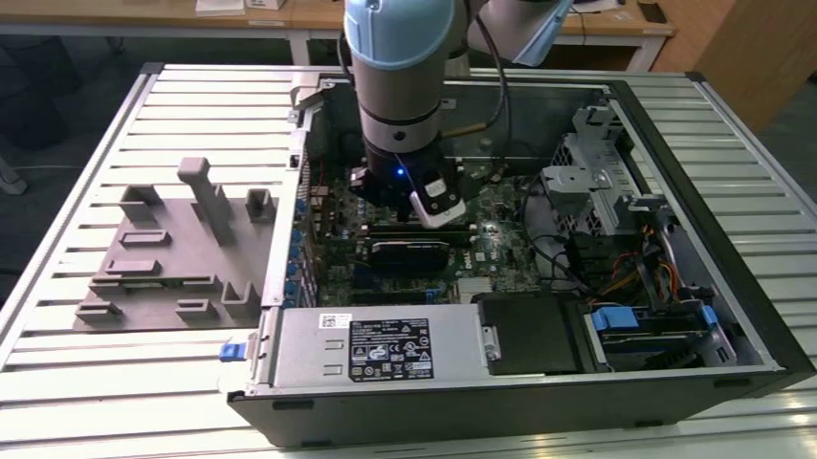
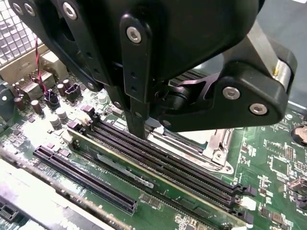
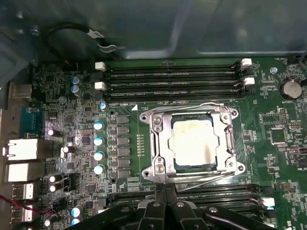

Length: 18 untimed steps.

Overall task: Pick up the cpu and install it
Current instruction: 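Install the second cpu locking lever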

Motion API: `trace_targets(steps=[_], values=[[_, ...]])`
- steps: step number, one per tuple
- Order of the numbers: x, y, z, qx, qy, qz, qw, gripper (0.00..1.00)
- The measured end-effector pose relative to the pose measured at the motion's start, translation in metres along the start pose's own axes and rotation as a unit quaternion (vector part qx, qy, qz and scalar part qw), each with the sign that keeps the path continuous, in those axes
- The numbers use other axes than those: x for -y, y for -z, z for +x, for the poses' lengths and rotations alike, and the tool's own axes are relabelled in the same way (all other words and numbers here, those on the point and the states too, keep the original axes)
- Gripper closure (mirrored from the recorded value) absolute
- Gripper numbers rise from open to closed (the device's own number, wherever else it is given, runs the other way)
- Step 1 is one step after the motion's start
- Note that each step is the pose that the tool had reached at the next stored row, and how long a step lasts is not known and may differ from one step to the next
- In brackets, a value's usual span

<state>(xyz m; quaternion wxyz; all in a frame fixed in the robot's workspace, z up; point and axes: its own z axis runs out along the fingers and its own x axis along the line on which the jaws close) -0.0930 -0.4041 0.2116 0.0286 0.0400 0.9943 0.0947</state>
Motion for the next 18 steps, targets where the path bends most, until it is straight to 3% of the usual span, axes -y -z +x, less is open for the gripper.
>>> trace_targets(steps=[4, 14, 18], values=[[0.0037, -0.0021, 0.0021, -0.0010, 0.001, -0.0137, 0.9999, 0.89], [0.0080, -0.0120, 0.0052, -0.0031, 0.003, -0.0327, 0.9995, 0.89], [0.0085, -0.0145, 0.0059, -0.0037, 0.004, -0.0461, 0.9989, 0.89]])
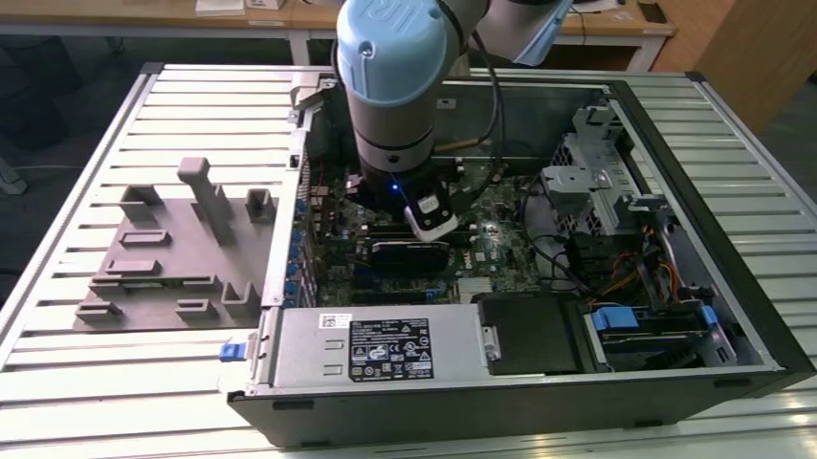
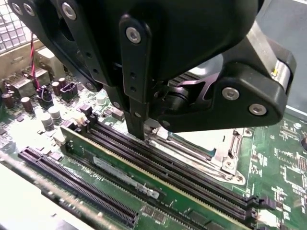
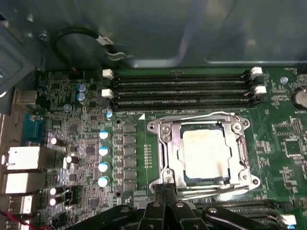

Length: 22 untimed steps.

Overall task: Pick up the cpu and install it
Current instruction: 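Install the second cpu locking lever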

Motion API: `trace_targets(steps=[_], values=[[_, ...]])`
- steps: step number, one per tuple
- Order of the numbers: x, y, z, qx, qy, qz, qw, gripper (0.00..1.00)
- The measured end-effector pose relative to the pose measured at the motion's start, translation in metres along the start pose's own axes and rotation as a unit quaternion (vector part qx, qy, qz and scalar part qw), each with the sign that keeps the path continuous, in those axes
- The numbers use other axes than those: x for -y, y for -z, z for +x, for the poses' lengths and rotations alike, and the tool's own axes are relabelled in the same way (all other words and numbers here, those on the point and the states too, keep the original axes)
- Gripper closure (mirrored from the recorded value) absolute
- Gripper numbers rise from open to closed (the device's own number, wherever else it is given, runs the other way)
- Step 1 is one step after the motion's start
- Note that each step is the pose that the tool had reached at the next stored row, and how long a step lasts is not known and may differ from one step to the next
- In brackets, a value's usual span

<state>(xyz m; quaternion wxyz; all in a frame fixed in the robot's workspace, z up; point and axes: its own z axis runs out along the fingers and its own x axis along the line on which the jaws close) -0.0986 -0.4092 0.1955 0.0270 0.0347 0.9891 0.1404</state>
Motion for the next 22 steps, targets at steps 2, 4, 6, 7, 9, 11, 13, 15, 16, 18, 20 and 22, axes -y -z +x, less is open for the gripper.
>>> trace_targets(steps=[2, 4, 6, 7, 9, 11, 13, 15, 16, 18, 20, 22], values=[[0.0005, -0.0014, 0.0006, -0.0002, 0.000, -0.0044, 1.0000, 0.89], [0.0010, -0.0026, 0.0011, -0.0004, 0.000, -0.0051, 1.0000, 0.89], [0.0010, -0.0029, 0.0012, -0.0003, 0.000, -0.0054, 1.0000, 0.89], [0.0010, -0.0031, 0.0013, -0.0002, 0.000, -0.0056, 1.0000, 0.89], [0.0009, -0.0038, 0.0012, 0.0002, 0.000, -0.0063, 1.0000, 0.89], [0.0010, -0.0031, 0.0013, -0.0001, 0.000, -0.0056, 1.0000, 0.89], [0.0004, -0.0009, 0.0012, -0.0002, 0.000, -0.0055, 1.0000, 0.89], [-0.0013, 0.0046, 0.0010, -0.0002, 0.000, -0.0055, 1.0000, 0.89], [-0.0023, 0.0081, 0.0008, -0.0002, 0.000, -0.0055, 1.0000, 0.89], [-0.0046, 0.0160, 0.0004, -0.0001, 0.000, -0.0056, 1.0000, 0.89], [-0.0071, 0.0246, 0.0000, -0.0001, 0.000, -0.0056, 1.0000, 0.89], [-0.0097, 0.0336, -0.0004, -0.0001, 0.000, -0.0056, 1.0000, 0.89]])
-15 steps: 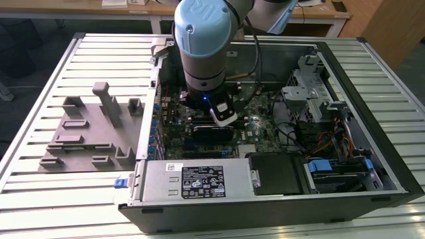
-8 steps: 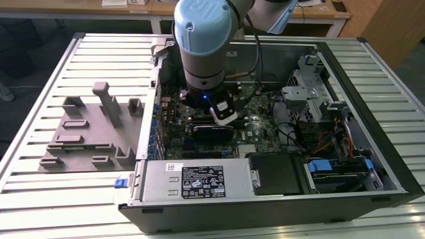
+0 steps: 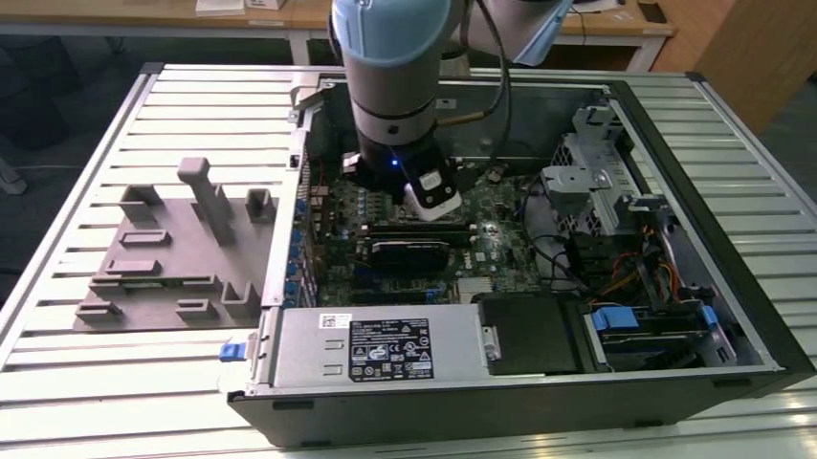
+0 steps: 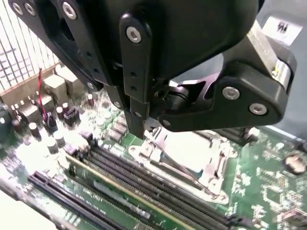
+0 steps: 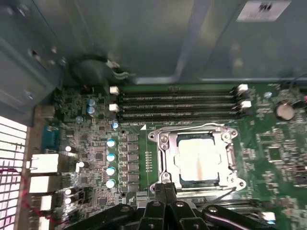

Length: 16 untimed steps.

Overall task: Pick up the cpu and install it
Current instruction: 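Install the second cpu locking lever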

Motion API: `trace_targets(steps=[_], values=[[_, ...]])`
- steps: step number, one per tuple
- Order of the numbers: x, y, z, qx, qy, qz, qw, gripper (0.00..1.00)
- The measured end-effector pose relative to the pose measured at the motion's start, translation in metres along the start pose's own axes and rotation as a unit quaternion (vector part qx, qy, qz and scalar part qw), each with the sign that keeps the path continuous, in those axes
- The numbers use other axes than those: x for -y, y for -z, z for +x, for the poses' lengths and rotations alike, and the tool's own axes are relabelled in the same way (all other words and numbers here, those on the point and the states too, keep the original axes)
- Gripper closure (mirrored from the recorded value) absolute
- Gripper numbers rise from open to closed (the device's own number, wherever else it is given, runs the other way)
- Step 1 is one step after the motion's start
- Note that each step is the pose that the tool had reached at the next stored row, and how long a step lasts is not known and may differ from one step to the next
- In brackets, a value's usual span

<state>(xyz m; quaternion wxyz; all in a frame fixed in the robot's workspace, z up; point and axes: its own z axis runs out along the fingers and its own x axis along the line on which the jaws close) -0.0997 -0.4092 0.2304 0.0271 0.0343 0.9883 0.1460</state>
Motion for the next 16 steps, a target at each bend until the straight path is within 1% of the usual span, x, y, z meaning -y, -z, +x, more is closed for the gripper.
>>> trace_targets(steps=[2, 4, 7, 9, 11, 14, 16], values=[[-0.0025, 0.0082, -0.0004, 0.0000, 0.000, 0.0000, 1.0000, 0.89], [-0.0045, 0.0147, -0.0010, 0.0000, 0.000, 0.0000, 1.0000, 0.89], [-0.0062, 0.0196, -0.0040, -0.0007, 0.000, 0.0006, 1.0000, 0.89], [-0.0069, 0.0207, -0.0072, -0.0021, -0.002, 0.0025, 1.0000, 0.89], [-0.0070, 0.0211, -0.0090, -0.0029, -0.005, 0.0075, 1.0000, 0.89], [-0.0072, 0.0212, -0.0110, -0.0036, -0.009, 0.0185, 0.9998, 0.89], [-0.0073, 0.0210, -0.0129, -0.0039, -0.011, 0.0240, 0.9996, 0.89]])
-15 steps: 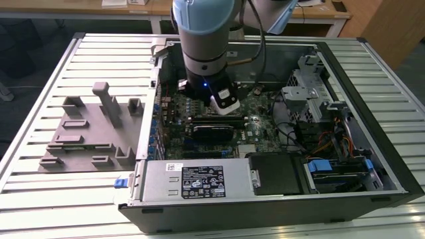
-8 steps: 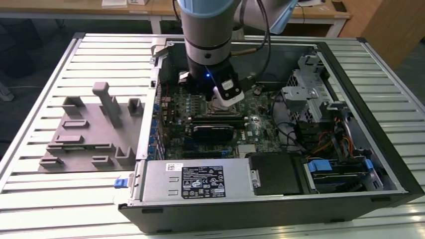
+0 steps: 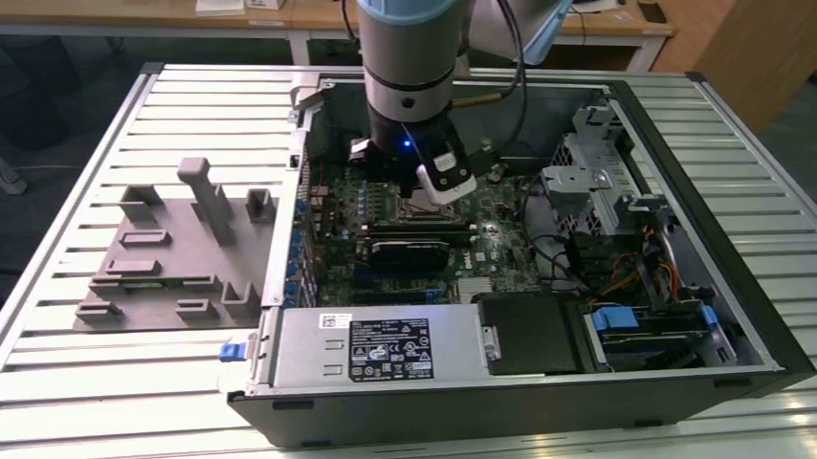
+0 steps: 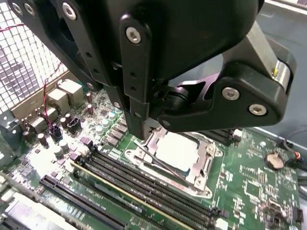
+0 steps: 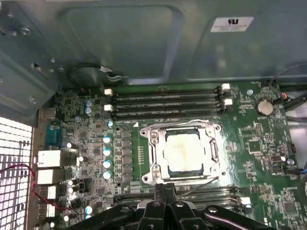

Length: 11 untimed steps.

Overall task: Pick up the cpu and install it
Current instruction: 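Install the second cpu locking lever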

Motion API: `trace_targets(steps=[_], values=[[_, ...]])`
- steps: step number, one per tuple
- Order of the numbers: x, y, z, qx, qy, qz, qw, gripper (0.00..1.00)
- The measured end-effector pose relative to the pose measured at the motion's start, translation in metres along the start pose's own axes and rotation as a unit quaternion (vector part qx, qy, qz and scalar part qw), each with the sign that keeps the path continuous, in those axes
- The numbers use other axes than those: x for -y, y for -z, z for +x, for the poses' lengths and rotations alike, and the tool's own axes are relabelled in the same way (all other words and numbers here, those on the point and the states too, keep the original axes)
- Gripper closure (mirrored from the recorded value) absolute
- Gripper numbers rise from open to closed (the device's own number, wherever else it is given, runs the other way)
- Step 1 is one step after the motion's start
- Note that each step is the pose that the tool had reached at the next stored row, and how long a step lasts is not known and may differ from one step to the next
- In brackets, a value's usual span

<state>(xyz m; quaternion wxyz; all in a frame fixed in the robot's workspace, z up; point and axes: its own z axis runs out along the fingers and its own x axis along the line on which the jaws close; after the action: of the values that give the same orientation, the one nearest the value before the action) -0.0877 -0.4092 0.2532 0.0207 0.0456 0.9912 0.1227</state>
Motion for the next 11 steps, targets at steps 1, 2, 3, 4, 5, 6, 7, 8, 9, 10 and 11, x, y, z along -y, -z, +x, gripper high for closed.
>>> trace_targets(steps=[1, 2, 3, 4, 5, 6, 7, 8, 9, 10, 11], values=[[-0.0001, -0.0001, -0.0015, -0.0002, 0.000, 0.0018, 1.0000, 0.89], [-0.0002, -0.0001, -0.0032, -0.0005, -0.001, 0.0032, 1.0000, 0.89], [-0.0002, -0.0003, -0.0049, -0.0008, -0.001, 0.0041, 1.0000, 0.89], [0.0004, -0.0002, -0.0057, -0.0010, -0.001, 0.0045, 1.0000, 0.89], [0.0011, -0.0003, -0.0063, -0.0013, -0.002, 0.0047, 1.0000, 0.89], [0.0016, -0.0009, -0.0069, -0.0017, -0.002, 0.0048, 1.0000, 0.89], [0.0022, -0.0016, -0.0075, -0.0022, -0.002, 0.0048, 1.0000, 0.89], [0.0028, -0.0024, -0.0081, -0.0026, -0.003, 0.0049, 1.0000, 0.89], [0.0034, -0.0034, -0.0089, -0.0031, -0.003, 0.0050, 1.0000, 0.89], [0.0039, -0.0048, -0.0098, -0.0036, -0.003, 0.0050, 1.0000, 0.89], [0.0044, -0.0063, -0.0108, -0.0040, -0.004, 0.0051, 1.0000, 0.89]])
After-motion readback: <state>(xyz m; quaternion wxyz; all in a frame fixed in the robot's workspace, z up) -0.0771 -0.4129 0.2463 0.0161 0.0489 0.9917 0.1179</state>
